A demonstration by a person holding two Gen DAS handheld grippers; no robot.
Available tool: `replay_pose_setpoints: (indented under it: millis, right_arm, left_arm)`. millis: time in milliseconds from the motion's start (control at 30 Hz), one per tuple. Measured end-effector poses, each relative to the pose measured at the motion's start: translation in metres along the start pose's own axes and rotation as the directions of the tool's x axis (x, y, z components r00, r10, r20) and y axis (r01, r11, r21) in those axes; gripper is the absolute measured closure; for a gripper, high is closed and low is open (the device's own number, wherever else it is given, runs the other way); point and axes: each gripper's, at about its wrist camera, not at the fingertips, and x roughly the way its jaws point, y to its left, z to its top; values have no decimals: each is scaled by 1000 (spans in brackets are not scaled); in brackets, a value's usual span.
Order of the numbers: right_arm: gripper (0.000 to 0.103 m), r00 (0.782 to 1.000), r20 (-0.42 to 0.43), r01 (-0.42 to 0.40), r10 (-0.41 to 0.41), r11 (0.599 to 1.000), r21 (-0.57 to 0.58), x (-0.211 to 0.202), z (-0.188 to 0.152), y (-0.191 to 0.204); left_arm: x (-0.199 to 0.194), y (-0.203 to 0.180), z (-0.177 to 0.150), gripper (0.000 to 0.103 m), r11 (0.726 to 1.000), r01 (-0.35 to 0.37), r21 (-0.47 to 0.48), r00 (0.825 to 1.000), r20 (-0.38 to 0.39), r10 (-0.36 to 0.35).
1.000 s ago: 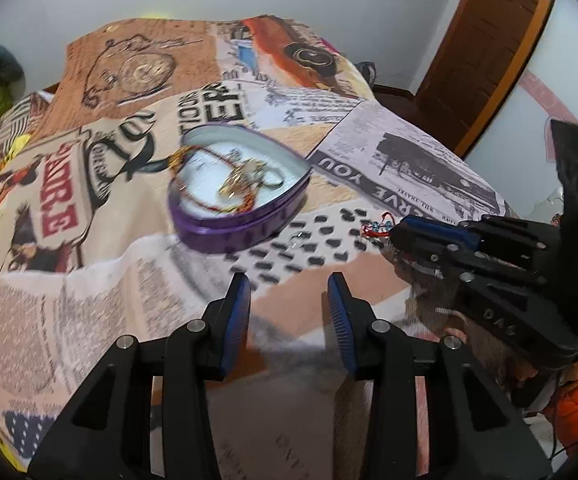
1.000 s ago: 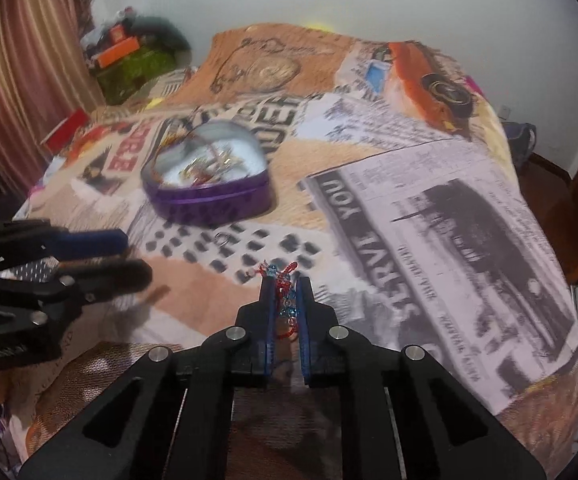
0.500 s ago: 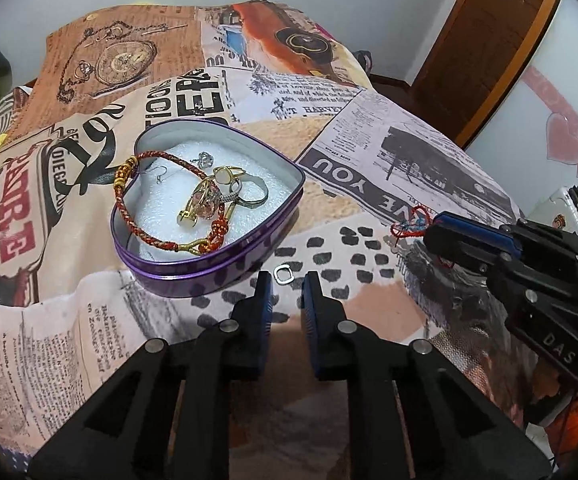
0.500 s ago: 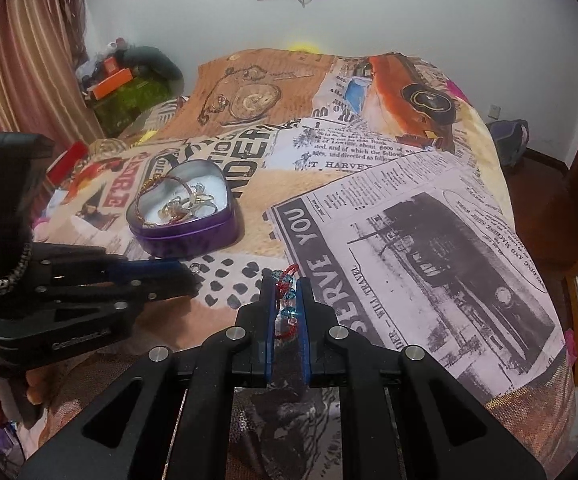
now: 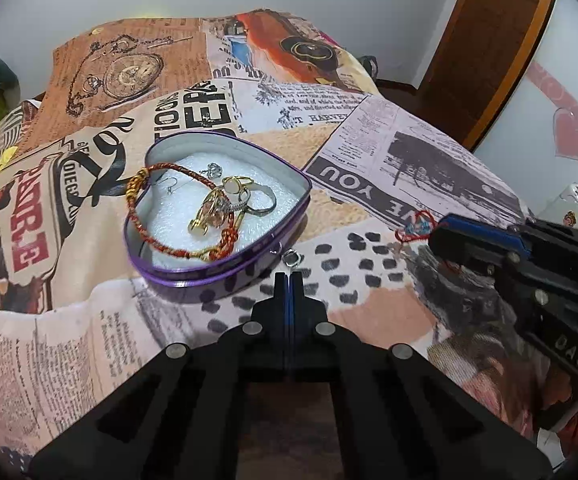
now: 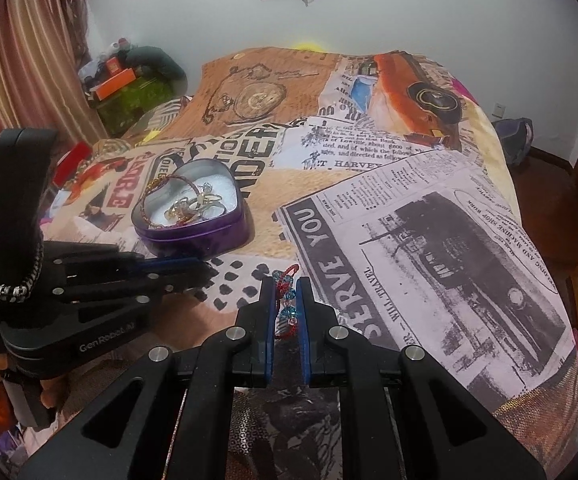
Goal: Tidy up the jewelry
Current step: 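Grasp a small silver ring with left while right lifts the red beaded string, then carry the silver ring toward the tin with left while right carries the beaded string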
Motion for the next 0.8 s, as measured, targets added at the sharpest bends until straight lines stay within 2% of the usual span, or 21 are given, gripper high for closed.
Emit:
replay_pose_setpoints:
  millis: [133,233,333,467,800]
  right_arm:
    - [94,1000,11,9,-9,1000,-8,-8,2,4]
    - [94,1000,24,17,-16,1000,-20,-14,5,9]
    - [94,999,37,16,-15,1000,-22,-19,6,13]
    - [94,999,35,12,-11,1000,-25,-20,7,13]
    - [94,1000,27,7,-7,1000,-11,-11,3,2]
  left_arm:
    - [-13,-2,-6,103,1000,-4,19,1000,10,3]
    - [-14,-6,-5,102,999,16,40,1000,-15,-16]
    - [-5,-11,-1,95,998,13,53,999,-45,-10]
    - [9,-12,6,92,999,13,35,998,-67,-10]
    - [21,-6,16,91,1000,8,9,998,-64,-8]
